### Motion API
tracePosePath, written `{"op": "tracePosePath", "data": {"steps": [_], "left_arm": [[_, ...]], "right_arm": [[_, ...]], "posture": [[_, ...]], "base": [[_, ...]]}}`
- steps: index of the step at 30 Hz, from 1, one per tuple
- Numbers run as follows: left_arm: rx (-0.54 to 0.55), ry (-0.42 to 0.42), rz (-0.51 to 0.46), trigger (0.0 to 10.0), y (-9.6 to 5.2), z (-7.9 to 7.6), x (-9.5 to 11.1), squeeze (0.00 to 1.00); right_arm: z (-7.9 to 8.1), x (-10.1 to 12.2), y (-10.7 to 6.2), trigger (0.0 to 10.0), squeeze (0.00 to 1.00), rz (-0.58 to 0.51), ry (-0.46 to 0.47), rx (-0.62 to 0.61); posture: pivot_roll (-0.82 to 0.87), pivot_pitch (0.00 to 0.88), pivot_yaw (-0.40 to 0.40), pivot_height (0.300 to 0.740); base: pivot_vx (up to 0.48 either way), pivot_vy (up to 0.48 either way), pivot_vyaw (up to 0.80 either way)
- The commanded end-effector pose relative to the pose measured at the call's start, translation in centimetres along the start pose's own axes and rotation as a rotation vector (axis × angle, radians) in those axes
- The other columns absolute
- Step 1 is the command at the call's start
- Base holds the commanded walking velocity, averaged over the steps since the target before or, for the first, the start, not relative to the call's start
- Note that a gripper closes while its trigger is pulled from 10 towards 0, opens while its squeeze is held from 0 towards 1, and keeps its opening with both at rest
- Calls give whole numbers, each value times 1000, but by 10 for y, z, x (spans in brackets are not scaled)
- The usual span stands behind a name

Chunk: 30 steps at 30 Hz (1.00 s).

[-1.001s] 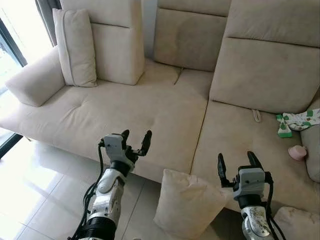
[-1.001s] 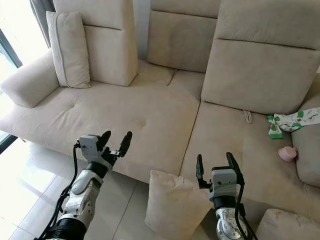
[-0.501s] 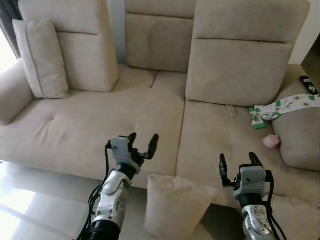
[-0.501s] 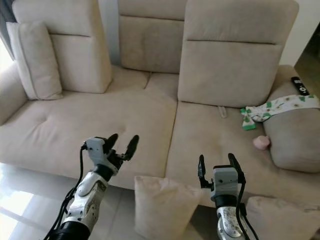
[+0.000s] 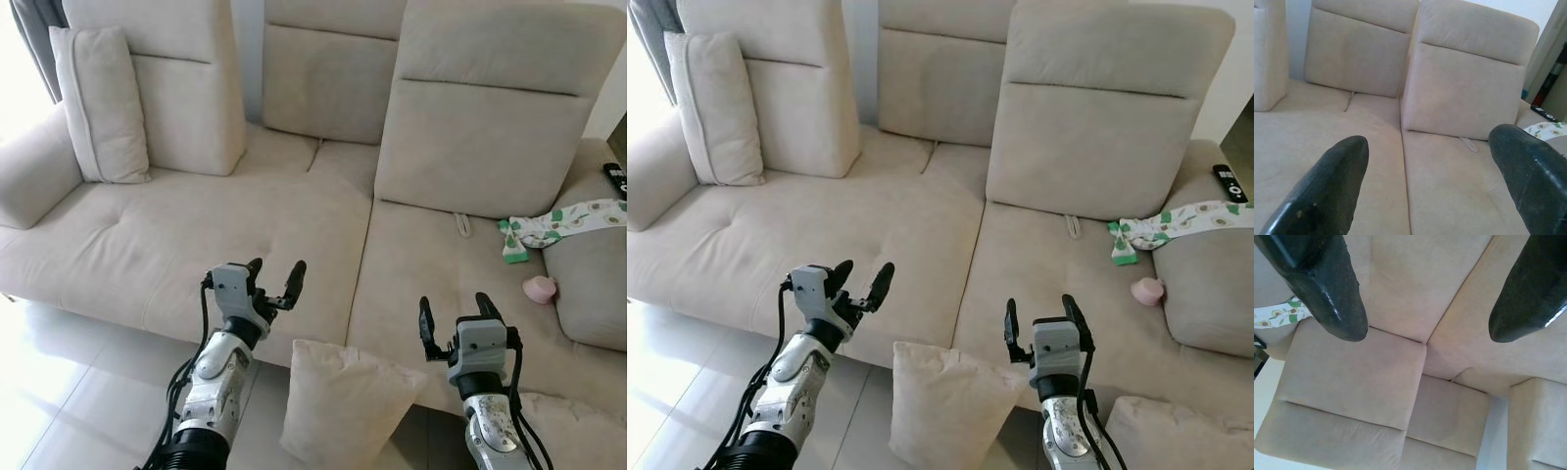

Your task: Move the pillow to the sofa from floor

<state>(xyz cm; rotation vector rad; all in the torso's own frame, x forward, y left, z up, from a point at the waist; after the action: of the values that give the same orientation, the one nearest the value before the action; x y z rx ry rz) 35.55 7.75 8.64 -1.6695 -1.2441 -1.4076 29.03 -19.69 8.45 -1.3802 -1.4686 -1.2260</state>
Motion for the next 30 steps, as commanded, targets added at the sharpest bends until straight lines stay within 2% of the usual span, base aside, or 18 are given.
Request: {"op": "tracePosePath", "data": {"steps": [1,6,11,30], "left_arm": [[4,0,10,10000,-2,1,-2,0],[7,2,11,10000,-2,2,-2,0],[6,4,10,10000,-1,2,-1,0],[0,12,13,10000,1,2,-1,0]], "right_arm": [[4,-4,-1,10000,0,19,9,9],[6,-5,-1,10000,0,23,13,17],[6,-5,-2,10000,0,23,23,17],[5,-7,-3,10000,0,34,36,7]], "posture": [[-77,0,45,740],[-78,0,47,735],[-79,0,47,705],[-86,0,50,635]], "base": [[0,0,0],[0,0,0],[0,0,0],[0,0,0]]}}
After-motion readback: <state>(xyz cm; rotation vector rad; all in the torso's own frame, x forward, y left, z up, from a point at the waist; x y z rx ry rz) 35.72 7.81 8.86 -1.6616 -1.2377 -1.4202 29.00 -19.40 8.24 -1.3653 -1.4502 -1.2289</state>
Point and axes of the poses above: a point about 5 cm out from each wrist's last joint towards the gripper, its own y axis pointing out of the wrist towards the gripper, its own x axis along the axis of the wrist's last joint, z = x × y, the point moved 6 cm from there along y, pointing out of the wrist towards the gripper
